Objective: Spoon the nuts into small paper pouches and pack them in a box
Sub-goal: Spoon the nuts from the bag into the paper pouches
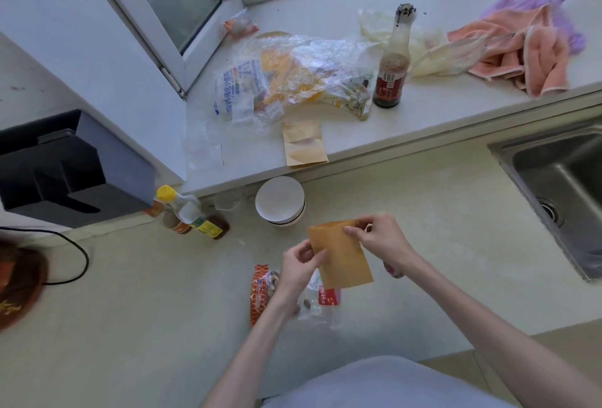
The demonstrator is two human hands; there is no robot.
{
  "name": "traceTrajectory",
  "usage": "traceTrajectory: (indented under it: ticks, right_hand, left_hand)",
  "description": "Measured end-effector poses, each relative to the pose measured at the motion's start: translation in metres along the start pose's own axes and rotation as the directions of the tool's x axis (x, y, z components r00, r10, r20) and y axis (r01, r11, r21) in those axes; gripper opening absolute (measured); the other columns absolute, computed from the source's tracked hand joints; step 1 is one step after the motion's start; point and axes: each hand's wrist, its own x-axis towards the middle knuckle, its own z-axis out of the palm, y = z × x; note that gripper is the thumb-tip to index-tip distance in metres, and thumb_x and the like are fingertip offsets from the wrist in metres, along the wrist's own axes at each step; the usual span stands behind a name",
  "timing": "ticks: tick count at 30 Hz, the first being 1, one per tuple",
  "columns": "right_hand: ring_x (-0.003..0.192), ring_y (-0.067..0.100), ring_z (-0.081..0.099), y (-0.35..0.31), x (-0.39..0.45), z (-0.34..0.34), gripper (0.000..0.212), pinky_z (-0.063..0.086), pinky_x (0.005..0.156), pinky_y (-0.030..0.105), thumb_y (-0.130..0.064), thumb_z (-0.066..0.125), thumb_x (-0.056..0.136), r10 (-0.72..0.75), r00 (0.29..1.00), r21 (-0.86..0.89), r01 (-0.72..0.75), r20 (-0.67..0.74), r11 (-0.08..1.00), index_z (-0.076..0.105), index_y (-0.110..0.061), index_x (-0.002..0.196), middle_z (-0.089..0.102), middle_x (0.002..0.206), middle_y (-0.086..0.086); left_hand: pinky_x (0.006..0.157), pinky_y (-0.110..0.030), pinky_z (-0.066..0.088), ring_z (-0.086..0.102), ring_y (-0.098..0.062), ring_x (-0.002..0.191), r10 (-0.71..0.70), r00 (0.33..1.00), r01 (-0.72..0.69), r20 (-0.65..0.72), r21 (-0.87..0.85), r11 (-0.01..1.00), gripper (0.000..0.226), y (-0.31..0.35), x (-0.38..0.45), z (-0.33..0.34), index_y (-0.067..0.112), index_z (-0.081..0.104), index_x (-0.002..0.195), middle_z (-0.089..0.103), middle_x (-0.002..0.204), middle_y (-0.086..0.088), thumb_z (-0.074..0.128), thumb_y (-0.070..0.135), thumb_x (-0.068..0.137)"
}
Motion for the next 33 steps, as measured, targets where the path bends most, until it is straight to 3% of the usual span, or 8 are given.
traceTrajectory:
  ticks: [2, 9, 13, 17, 22, 24, 27, 33]
  right_hand:
    - [0.06, 0.002, 0.056, -0.006, 0.003, -0.005, 0.016, 0.043, 0.054, 0.018, -0.031, 0.071, 0.084, -0.013, 1.0, 0.015, 0.013, 0.004, 1.0, 0.073, -0.017, 0.077, 0.069, 0.07, -0.005]
    - [0.073, 0.007, 0.06, -0.013, 0.008, -0.021, 0.012, 0.044, 0.061, 0.011, -0.022, 0.07, 0.086, 0.022, 0.994, 0.108, -0.034, 0.109, 0.994, 0.074, -0.012, 0.092, 0.072, 0.085, 0.0]
    - [0.076, 0.013, 0.063, -0.01, 0.007, -0.028, 0.013, 0.049, 0.07, 0.022, -0.019, 0.071, 0.085, 0.025, 0.998, 0.103, -0.031, 0.06, 0.994, 0.075, -0.008, 0.09, 0.073, 0.088, 0.005]
    - [0.076, 0.015, 0.063, -0.003, 0.011, -0.036, 0.009, 0.051, 0.074, 0.03, -0.018, 0.071, 0.086, 0.029, 0.999, 0.094, -0.027, -0.026, 0.995, 0.072, -0.011, 0.081, 0.072, 0.086, 0.006]
    - [0.066, 0.0, 0.059, 0.023, 0.011, -0.037, 0.011, 0.042, 0.055, 0.005, -0.019, 0.068, 0.087, 0.083, 0.994, 0.052, -0.079, -0.076, 0.996, 0.074, -0.011, 0.082, 0.07, 0.078, -0.002]
    - [0.059, 0.001, 0.056, 0.035, 0.009, -0.038, 0.016, 0.039, 0.051, 0.009, -0.021, 0.069, 0.086, 0.112, 0.989, 0.007, -0.112, -0.098, 0.994, 0.074, -0.013, 0.074, 0.067, 0.068, -0.005]
    - [0.056, 0.011, 0.05, 0.05, 0.007, -0.044, 0.027, 0.038, 0.055, 0.026, -0.023, 0.068, 0.084, 0.148, 0.983, -0.056, -0.155, -0.113, 0.986, 0.067, -0.012, 0.06, 0.06, 0.057, -0.002]
    - [0.051, 0.012, 0.042, 0.075, 0.007, -0.051, 0.04, 0.03, 0.051, 0.027, -0.023, 0.066, 0.084, 0.181, 0.977, -0.146, -0.197, -0.112, 0.969, 0.049, -0.017, 0.048, 0.046, 0.05, -0.004]
  left_hand:
    - [0.071, -0.013, 0.053, 0.071, 0.001, 0.085, 0.037, 0.999, -0.037, -0.036, -0.006, 0.999, 0.026, 0.01, 0.003, 0.001, 0.025, 0.069, 0.095, 0.076, 0.087, 0.015, 0.074, 0.003, 0.083]
    - [0.068, -0.01, 0.051, 0.069, 0.005, 0.079, 0.147, 0.985, -0.15, -0.093, -0.031, 0.988, 0.021, 0.042, 0.014, 0.006, 0.022, 0.071, 0.092, 0.075, 0.079, 0.019, 0.073, 0.003, 0.084]
    - [0.067, -0.013, 0.053, 0.07, 0.002, 0.079, 0.157, 0.986, -0.159, -0.057, -0.034, 0.987, 0.018, 0.049, 0.016, 0.012, 0.024, 0.072, 0.087, 0.076, 0.081, 0.015, 0.072, 0.006, 0.086]
    - [0.066, -0.024, 0.057, 0.072, -0.01, 0.079, 0.089, 0.995, -0.094, -0.048, -0.122, 0.988, 0.006, 0.046, 0.017, 0.023, 0.01, 0.071, 0.091, 0.077, 0.085, 0.001, 0.073, 0.007, 0.085]
    - [0.065, -0.027, 0.058, 0.072, -0.015, 0.078, -0.02, 0.998, 0.014, -0.062, -0.099, 0.995, 0.011, 0.034, 0.024, 0.041, 0.003, 0.07, 0.088, 0.076, 0.084, -0.007, 0.077, 0.009, 0.082]
    - [0.066, -0.028, 0.059, 0.071, -0.019, 0.079, -0.043, 0.998, 0.04, -0.045, -0.074, 0.996, 0.009, 0.029, 0.029, 0.049, 0.001, 0.07, 0.09, 0.075, 0.086, -0.012, 0.074, 0.006, 0.084]
    - [0.071, -0.032, 0.061, 0.071, -0.023, 0.083, -0.083, 0.996, 0.083, -0.031, -0.013, 0.996, 0.011, 0.022, 0.035, 0.062, -0.002, 0.069, 0.093, 0.074, 0.09, -0.017, 0.073, 0.005, 0.085]
    - [0.075, -0.034, 0.061, 0.073, -0.028, 0.087, -0.118, 0.993, 0.118, 0.0, 0.062, 0.991, 0.008, 0.008, 0.046, 0.082, -0.001, 0.07, 0.088, 0.074, 0.087, -0.017, 0.075, 0.003, 0.082]
